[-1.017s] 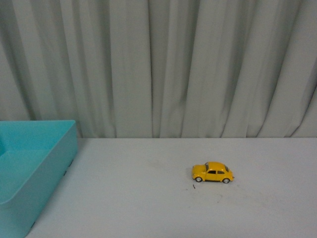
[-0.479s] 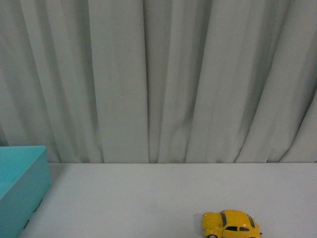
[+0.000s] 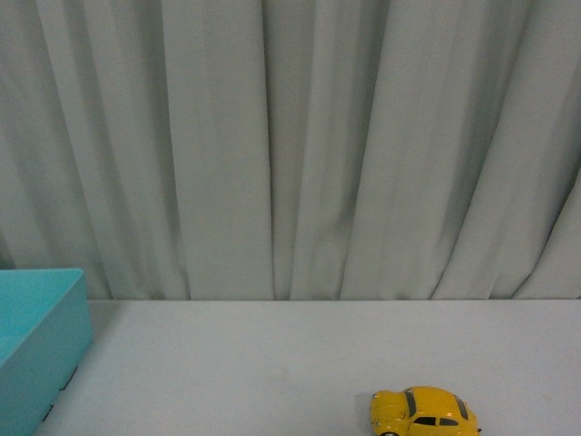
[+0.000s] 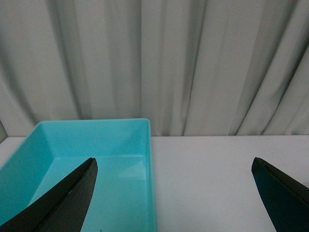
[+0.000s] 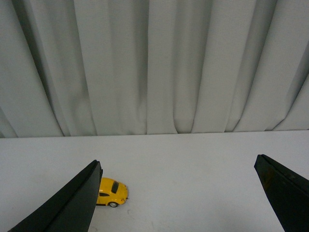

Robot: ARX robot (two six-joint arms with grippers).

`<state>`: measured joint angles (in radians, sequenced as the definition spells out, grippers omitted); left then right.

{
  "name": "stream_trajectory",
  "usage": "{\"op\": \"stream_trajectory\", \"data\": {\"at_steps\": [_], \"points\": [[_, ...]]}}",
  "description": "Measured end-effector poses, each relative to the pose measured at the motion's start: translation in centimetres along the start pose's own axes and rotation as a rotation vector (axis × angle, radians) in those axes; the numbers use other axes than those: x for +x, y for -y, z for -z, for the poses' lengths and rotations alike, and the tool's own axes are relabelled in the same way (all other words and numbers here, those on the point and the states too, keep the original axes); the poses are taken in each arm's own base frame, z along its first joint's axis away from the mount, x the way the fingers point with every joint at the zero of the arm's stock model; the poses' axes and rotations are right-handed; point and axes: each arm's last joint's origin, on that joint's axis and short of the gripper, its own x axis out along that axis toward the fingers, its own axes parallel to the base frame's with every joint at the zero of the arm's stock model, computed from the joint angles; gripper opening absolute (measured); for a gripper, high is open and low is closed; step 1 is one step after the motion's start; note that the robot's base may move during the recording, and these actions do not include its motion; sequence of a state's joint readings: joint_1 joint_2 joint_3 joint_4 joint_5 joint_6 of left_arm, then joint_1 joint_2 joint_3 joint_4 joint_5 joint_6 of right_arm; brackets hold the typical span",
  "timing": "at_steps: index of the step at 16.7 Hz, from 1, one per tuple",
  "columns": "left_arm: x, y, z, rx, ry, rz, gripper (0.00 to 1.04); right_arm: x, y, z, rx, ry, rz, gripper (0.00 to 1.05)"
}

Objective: Wind up and store yellow beetle toy

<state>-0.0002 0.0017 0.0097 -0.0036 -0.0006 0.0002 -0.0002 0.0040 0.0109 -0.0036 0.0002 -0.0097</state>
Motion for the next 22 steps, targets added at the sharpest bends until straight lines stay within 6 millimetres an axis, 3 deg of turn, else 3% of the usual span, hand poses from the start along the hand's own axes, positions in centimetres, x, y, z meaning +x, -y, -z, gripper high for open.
{"op": "stream_trajectory", "data": {"at_steps": [2,3,4,5,8,10,11,13,15,17,18,20,22], "points": [[0.0,0.0,0.0,0.000,0.000,0.000,0.98,0.0,0.0,0.2,0.013,-0.025,0.012,0.98],[0.0,0.0,0.0,0.000,0.000,-0.001,0.98,0.1,-0.3,0.5,0.073,-0.179,0.090,0.98],[0.0,0.0,0.0,0.000,0.000,0.002,0.98,0.2,0.0,0.6,0.111,-0.215,0.107,0.98],[0.0,0.0,0.0,0.000,0.000,-0.002,0.98,0.5,1.2,0.2,0.135,-0.144,0.154,0.98],[0.0,0.0,0.0,0.000,0.000,-0.003,0.98,3.1,7.5,-1.1,0.136,-0.090,0.264,0.98],[0.0,0.0,0.0,0.000,0.000,0.001,0.98,5.2,13.1,-3.1,0.077,-0.017,0.360,0.98],[0.0,0.0,0.0,0.000,0.000,0.000,0.98,7.1,15.4,-3.3,0.048,-0.008,0.368,0.98],[0.0,0.0,0.0,0.000,0.000,0.000,0.98,11.8,17.0,-2.1,0.070,-0.091,0.261,0.98],[0.0,0.0,0.0,0.000,0.000,0.000,0.98,17.3,16.4,-2.4,0.058,-0.117,0.095,0.98],[0.0,0.0,0.0,0.000,0.000,0.001,0.98,19.9,15.8,-3.3,0.049,-0.117,0.027,0.98],[0.0,0.0,0.0,0.000,0.000,0.000,0.98,22.4,14.9,-4.3,0.015,-0.098,-0.072,0.98],[0.0,0.0,0.0,0.000,0.000,0.000,0.98,28.2,11.1,-5.0,-0.061,-0.159,-0.411,0.98],[0.0,0.0,0.0,0.000,0.000,0.000,0.98,31.5,6.8,-4.2,-0.192,-0.290,-0.795,0.98]]}}
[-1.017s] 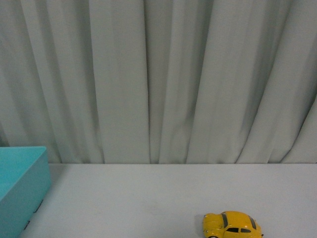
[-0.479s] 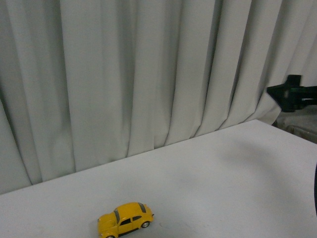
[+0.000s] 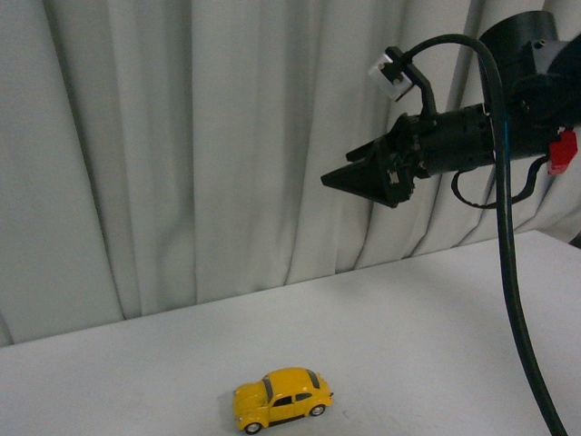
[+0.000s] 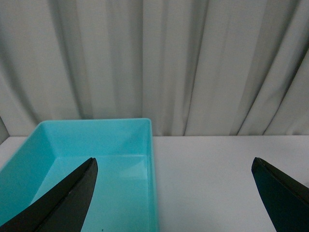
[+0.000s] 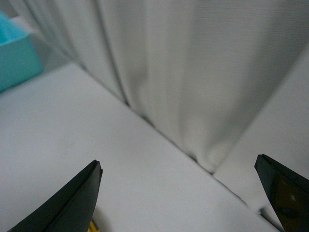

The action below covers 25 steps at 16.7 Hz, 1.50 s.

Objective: Wind up and store yellow beetle toy

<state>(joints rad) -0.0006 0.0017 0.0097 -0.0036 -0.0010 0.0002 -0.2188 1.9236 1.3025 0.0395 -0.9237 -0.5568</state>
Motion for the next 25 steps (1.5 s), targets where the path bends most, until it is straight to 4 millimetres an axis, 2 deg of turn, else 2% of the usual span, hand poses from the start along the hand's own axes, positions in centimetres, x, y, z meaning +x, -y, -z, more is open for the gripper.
{"op": "stream_trajectory", "data": {"at_steps": [2,3,6,7,10,15,17,22,25], "points": [[0.0,0.0,0.0,0.000,0.000,0.000,0.98,1.1,-1.1,-1.2,-0.110,-0.098,-0.151,0.98],[0.0,0.0,0.0,0.000,0.000,0.000,0.98,1.6,-1.9,-1.0,-0.191,-0.181,-0.241,0.98],[0.0,0.0,0.0,0.000,0.000,0.000,0.98,3.3,-4.3,4.3,-0.314,-0.416,-0.560,0.98],[0.0,0.0,0.0,0.000,0.000,0.000,0.98,3.6,-4.8,5.2,-0.351,-0.445,-0.613,0.98],[0.0,0.0,0.0,0.000,0.000,0.000,0.98,5.2,-5.0,5.3,-0.487,-0.425,-0.622,0.98],[0.0,0.0,0.0,0.000,0.000,0.000,0.98,9.5,-3.9,7.0,-0.556,-0.438,-0.644,0.98],[0.0,0.0,0.0,0.000,0.000,0.000,0.98,10.5,-4.1,7.3,-0.551,-0.445,-0.632,0.98],[0.0,0.0,0.0,0.000,0.000,0.000,0.98,12.3,-5.9,7.9,-0.466,-0.468,-0.599,0.98],[0.0,0.0,0.0,0.000,0.000,0.000,0.98,12.0,-6.8,10.0,-0.419,-0.561,-0.581,0.98]]}}
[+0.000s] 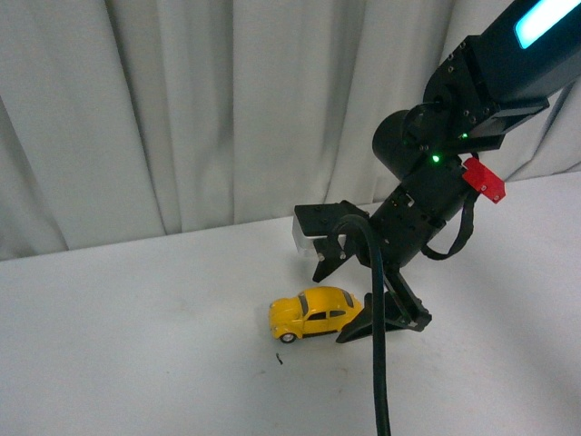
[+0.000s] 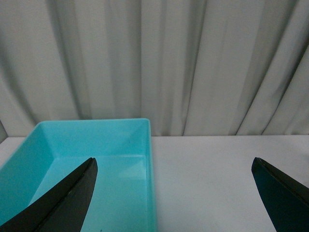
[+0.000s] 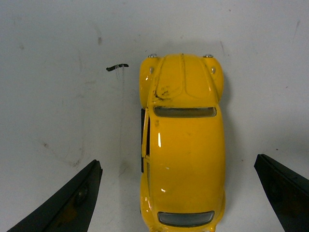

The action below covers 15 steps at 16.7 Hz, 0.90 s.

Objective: Wind up and store yellow beetle toy

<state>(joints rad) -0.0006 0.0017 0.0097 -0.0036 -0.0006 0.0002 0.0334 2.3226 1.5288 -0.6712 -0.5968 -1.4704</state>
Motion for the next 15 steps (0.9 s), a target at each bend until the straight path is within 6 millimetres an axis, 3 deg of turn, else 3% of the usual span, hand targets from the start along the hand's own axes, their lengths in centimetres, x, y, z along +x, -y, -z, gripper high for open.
{"op": "stream_trajectory", "data": {"at_steps": [8,13,15], "points": [[0.0,0.0,0.0,0.000,0.000,0.000,0.98,2.0,-0.2,-0.4,-0.044,0.012,-0.005,0.96],[0.0,0.0,0.0,0.000,0.000,0.000,0.98,2.1,-0.2,-0.6,-0.063,0.027,-0.001,0.48],[0.0,0.0,0.0,0.000,0.000,0.000,0.98,2.2,-0.2,-0.6,-0.067,0.033,0.004,0.43]]}}
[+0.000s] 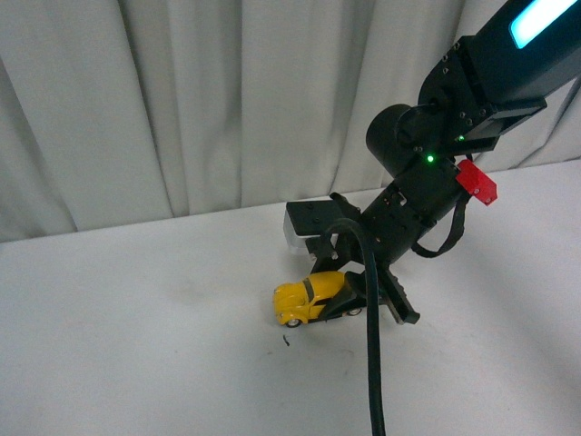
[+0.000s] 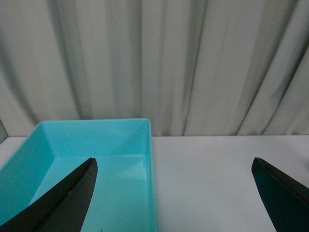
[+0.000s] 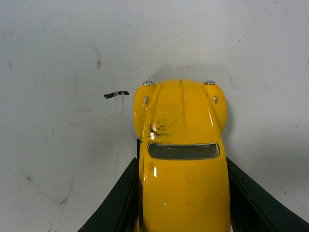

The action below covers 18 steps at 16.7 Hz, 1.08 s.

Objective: Wind up and store yellow beetle toy

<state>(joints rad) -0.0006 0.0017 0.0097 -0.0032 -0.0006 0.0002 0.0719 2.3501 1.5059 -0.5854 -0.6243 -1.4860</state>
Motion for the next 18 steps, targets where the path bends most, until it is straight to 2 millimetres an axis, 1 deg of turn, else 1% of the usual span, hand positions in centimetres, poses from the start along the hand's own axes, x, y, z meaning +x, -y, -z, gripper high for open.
{"op": "stream_trajectory", "data": {"at_steps": [3,9,13,18], "points": [[0.0,0.0,0.0,0.000,0.000,0.000,0.98,0.1,-0.2,0.2,-0.001,0.017,0.005,0.42],[0.0,0.0,0.0,0.000,0.000,0.000,0.98,-0.4,-0.7,1.7,0.049,0.045,0.016,0.42],[0.0,0.0,0.0,0.000,0.000,0.000,0.98,-1.7,-1.5,3.7,0.108,0.055,0.029,0.42],[0.0,0.0,0.0,0.000,0.000,0.000,0.98,-3.6,-3.4,6.6,0.173,0.065,0.034,0.42]]}}
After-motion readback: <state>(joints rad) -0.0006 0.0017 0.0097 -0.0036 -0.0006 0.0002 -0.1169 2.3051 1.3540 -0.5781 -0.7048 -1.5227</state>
